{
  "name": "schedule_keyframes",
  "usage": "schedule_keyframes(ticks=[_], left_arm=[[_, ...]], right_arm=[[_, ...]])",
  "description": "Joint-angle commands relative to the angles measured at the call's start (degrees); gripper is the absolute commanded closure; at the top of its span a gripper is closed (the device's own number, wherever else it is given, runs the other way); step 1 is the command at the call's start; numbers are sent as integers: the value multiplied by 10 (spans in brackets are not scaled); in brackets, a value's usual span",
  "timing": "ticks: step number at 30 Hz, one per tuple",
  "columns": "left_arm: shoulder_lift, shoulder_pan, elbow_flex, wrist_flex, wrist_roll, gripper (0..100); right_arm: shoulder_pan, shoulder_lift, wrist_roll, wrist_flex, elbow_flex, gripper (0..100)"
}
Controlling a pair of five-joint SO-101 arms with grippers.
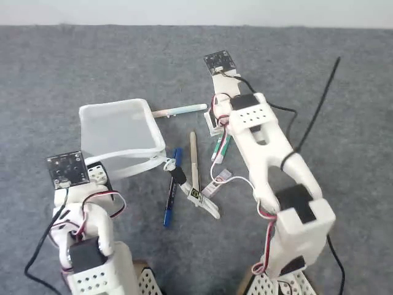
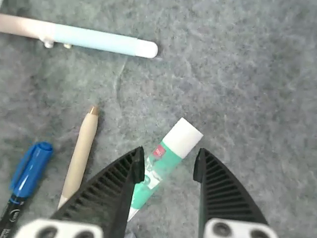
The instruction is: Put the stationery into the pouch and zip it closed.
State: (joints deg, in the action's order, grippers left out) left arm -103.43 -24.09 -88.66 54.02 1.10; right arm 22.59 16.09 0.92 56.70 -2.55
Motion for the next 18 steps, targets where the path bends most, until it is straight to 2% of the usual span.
schedule_keyframes(ticks=[1, 18], left_arm=[[-11, -4, 43, -4, 8, 990], [-11, -4, 44, 7, 8, 990]], right_arm=[[-12, 21, -10, 26, 65, 836], [-25, 216, -32, 163, 293, 837]])
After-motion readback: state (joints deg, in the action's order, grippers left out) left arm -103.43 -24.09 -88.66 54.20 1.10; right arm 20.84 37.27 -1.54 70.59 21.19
